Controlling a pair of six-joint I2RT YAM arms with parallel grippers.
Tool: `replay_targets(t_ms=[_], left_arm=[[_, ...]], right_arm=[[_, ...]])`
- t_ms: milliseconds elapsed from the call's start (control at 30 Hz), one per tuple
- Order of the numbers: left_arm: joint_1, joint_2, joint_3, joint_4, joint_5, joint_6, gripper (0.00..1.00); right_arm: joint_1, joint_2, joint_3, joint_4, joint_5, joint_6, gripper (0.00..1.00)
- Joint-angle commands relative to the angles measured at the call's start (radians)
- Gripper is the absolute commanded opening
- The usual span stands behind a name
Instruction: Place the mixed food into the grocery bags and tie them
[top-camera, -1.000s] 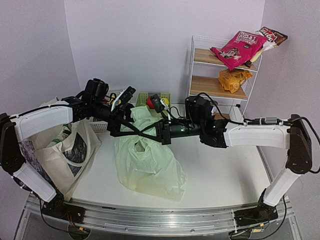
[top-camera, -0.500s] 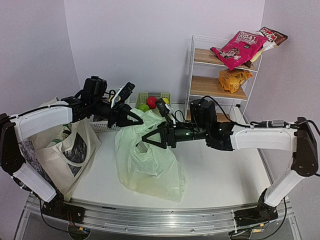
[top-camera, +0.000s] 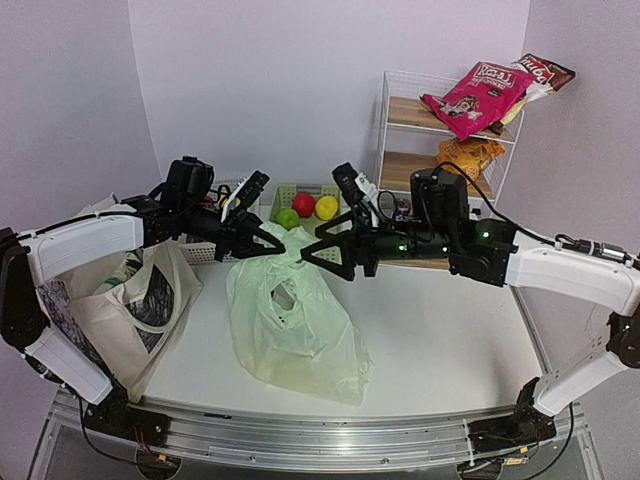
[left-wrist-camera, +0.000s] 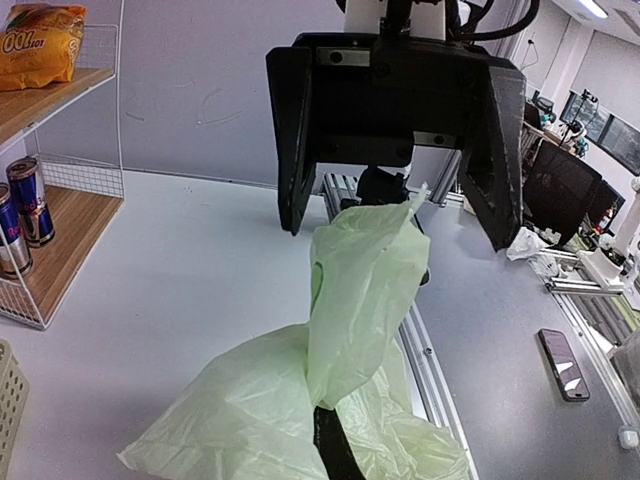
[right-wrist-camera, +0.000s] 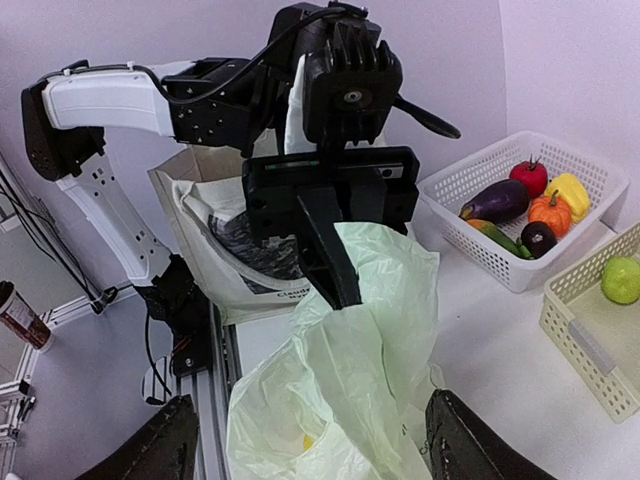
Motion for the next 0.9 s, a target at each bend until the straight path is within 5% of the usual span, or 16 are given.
replay_targets(t_ms=[0, 67, 233, 267, 433, 533, 667, 867], left_arm=[[0.002, -0.029, 0.007, -0.012, -0.014, 0.02, 0.0], [0.002, -0.029, 0.005, -0.014, -0.012, 0.023, 0.0], [0.002, -0.026, -0.006, -0.014, -0.008, 0.032, 0.01], [0.003, -0.024, -0.008, -0.012, -0.006, 0.032, 0.06], [-0.001, -0.011, -0.047, 0.079, 0.017, -0.044, 0.46], [-0.005, -0.003, -0.072, 0.135, 0.039, -0.097, 0.61], [-0.022, 0.01, -0.087, 0.185, 0.052, -0.153, 0.71], [-0.026, 0.03, -0.104, 0.319, 0.068, -0.254, 0.71]], right_arm=[[0.006, 0.068, 0.07, -0.027, 0.017, -0.048, 0.7], [0.006, 0.083, 0.083, -0.027, 0.042, -0.054, 0.6], [0.007, 0.078, 0.09, -0.014, 0.159, -0.047, 0.05], [0.007, 0.071, 0.082, -0.01, 0.166, -0.045, 0.01], [0.006, 0.04, 0.033, -0.009, 0.166, -0.009, 0.0], [0.007, 0.027, 0.005, -0.007, 0.165, 0.025, 0.0], [0.007, 0.02, -0.012, -0.005, 0.146, 0.059, 0.0], [0.006, -0.02, -0.053, -0.006, 0.183, 0.111, 0.0]])
